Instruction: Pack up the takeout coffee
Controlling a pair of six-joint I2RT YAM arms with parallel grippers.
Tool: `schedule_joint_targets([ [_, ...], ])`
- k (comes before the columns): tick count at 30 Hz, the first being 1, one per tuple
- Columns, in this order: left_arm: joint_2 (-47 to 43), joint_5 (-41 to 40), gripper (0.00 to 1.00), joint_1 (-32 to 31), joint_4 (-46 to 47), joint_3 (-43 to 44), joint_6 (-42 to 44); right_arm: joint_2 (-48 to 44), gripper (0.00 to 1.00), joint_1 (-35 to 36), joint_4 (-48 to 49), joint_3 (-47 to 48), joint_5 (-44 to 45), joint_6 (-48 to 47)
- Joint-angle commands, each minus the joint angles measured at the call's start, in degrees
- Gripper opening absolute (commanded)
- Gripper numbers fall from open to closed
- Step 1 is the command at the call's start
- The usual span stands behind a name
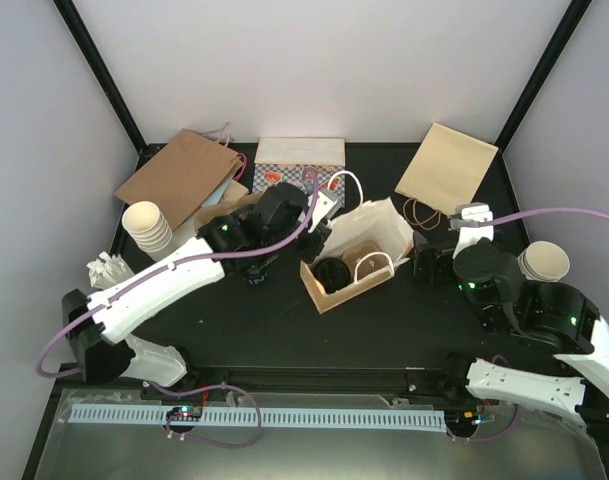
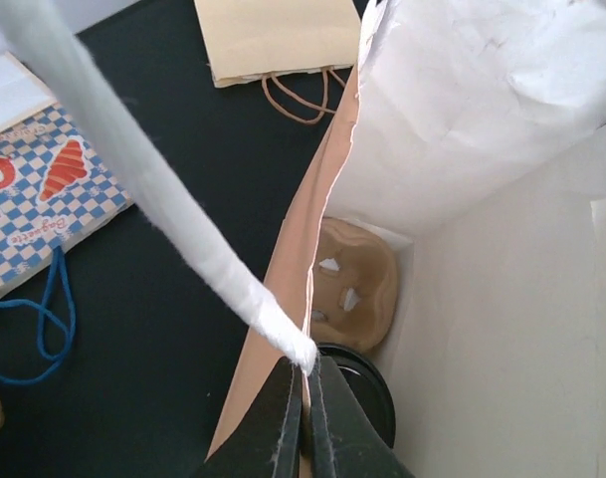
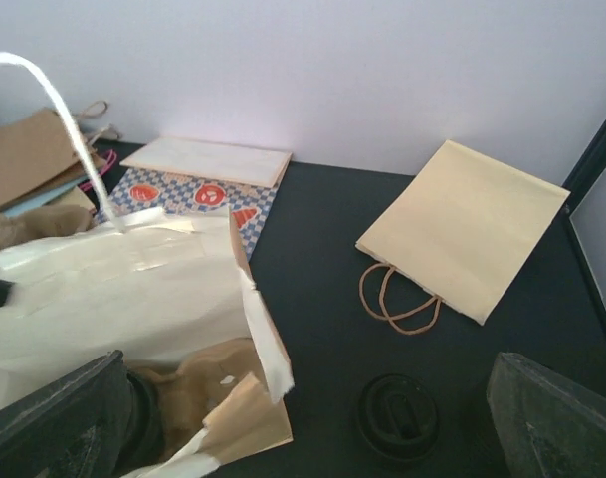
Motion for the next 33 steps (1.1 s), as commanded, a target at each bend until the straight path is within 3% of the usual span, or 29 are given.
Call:
schedule_joint_targets([
  [1,4.9,11.3,0.02,5.2,3.3,5.2,-0.9,-0.9,1.00,-0.3,1.2,2.2,3.0,0.4],
  [4,9.4,14.9,0.02,8.3,4.0,8.2,-1.3,-0.7,1.00,-0.3,0.9,2.5,3.0,0.3],
  [16,20.5,14.8,0.02,16.5,0.9,21.1,1.6,-1.5,1.00,-0.3,0.5,2.8,2.6,0.3],
  [33,20.8,15.2,0.02,23.1,-3.7,22.2,3.6,-0.5,1.00,-0.3,1.9,0.1,0.9,-0.5],
])
